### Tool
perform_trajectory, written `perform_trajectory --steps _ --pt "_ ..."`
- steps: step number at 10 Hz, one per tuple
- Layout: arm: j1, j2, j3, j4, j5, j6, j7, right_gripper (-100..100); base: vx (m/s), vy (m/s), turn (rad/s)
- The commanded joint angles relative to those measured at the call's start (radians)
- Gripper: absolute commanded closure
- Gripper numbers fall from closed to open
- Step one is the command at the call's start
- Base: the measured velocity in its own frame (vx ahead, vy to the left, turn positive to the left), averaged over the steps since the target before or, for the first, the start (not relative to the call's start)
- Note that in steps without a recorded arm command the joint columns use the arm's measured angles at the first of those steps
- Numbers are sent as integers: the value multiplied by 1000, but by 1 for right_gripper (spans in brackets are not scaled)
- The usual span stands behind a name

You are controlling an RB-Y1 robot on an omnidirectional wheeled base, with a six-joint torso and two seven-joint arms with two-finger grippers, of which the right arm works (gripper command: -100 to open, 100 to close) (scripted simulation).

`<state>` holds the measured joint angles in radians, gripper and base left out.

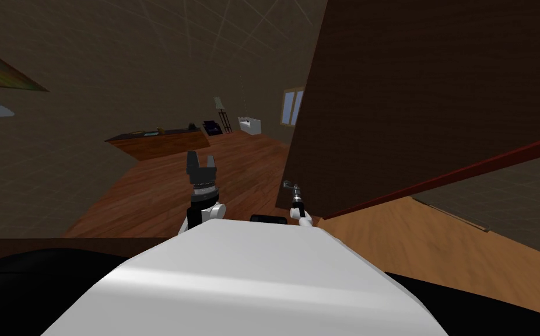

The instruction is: Push the door open

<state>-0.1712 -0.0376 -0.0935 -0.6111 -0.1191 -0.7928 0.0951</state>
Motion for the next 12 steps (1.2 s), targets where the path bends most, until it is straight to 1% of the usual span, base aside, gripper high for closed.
perform_trajectory --steps 1,3,8,9,10,12 --pt "-18 -4 -13 20 -14 -18 12 100 182 88 -129" --pt "-19 12 -17 20 -24 -19 25 100 164 93 -158" --pt "-20 53 -23 20 -44 -20 49 100 148 96 -112" --pt "-21 32 -34 33 -47 -25 45 100 50 26 -60" --pt "-23 9 -53 36 -59 -31 51 100 107 35 -47" --pt "-24 1 -65 36 -67 -31 56 100 168 85 -51"
